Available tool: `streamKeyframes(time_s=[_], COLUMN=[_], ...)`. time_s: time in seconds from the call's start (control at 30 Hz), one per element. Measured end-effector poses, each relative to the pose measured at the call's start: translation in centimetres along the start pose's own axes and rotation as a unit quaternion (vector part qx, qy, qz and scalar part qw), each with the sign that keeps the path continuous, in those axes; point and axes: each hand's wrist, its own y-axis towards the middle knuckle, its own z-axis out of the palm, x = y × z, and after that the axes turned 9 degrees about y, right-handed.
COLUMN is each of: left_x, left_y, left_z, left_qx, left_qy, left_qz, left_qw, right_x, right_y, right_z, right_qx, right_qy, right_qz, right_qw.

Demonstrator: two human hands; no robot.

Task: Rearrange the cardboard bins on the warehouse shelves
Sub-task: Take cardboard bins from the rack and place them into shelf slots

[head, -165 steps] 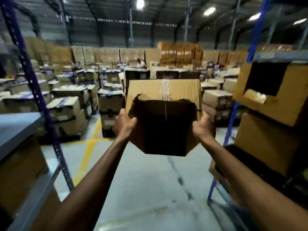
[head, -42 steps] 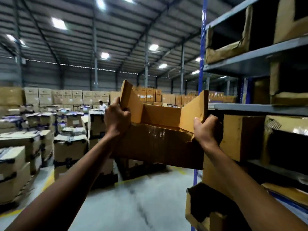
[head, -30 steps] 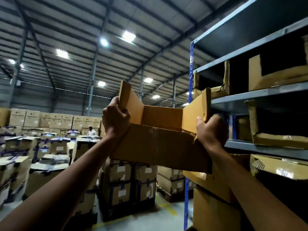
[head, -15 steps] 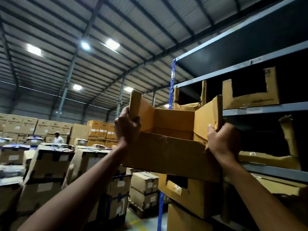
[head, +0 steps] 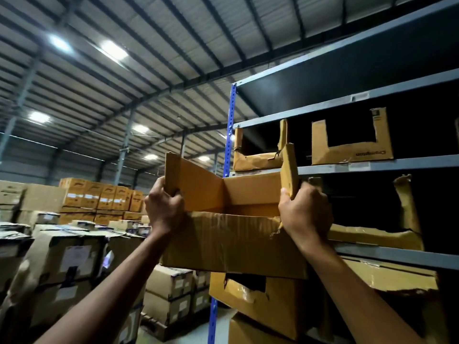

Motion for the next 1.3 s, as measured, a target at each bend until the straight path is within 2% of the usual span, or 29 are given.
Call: streamKeyframes(time_s=[0.4, 0.6, 0.77, 0.9, 1.0, 1.07, 1.2, 1.3], left_x=[6.1, 6.9, 6.9, 7.3, 7.4, 7.7, 8.9, 10.2], left_y=[2.3, 2.6, 4.6, 5.6, 6.3, 6.7, 6.7, 6.3], left_z=[0.9, 2.6, 6.8, 9.3, 10.6, 11.6, 14.4, 16.9], left_qx=[0.026, 0.046, 0.145, 0.196, 0.203, 0.223, 0.266, 0.278], left_qy=[-0.046, -0.059, -0.013, -0.021, -0.024, -0.030, -0.072, -0.093], left_qz=[0.024, 0.032, 0.041, 0.038, 0.046, 0.057, 0.118, 0.139], left_qw=[0.998, 0.997, 0.989, 0.980, 0.978, 0.973, 0.954, 0.946], right_x=[1.2, 0.1, -1.8, -2.2, -3.3, -5.2, -8.3, -9.8], right_y=[-4.0, -3.3, -0.5, -0.5, -0.8, 0.1, 1.9, 2.3], right_z=[4.9, 6.5, 8.8, 9.7, 10.8, 12.3, 14.7, 16.1], right_qx=[-0.031, -0.057, -0.015, 0.077, 0.120, 0.079, 0.010, 0.003], right_qy=[-0.112, -0.108, -0.048, -0.037, -0.033, -0.067, -0.135, -0.226], right_qz=[0.009, 0.007, 0.030, 0.013, -0.032, -0.095, -0.154, -0.223], right_qw=[0.993, 0.992, 0.998, 0.996, 0.992, 0.990, 0.979, 0.948])
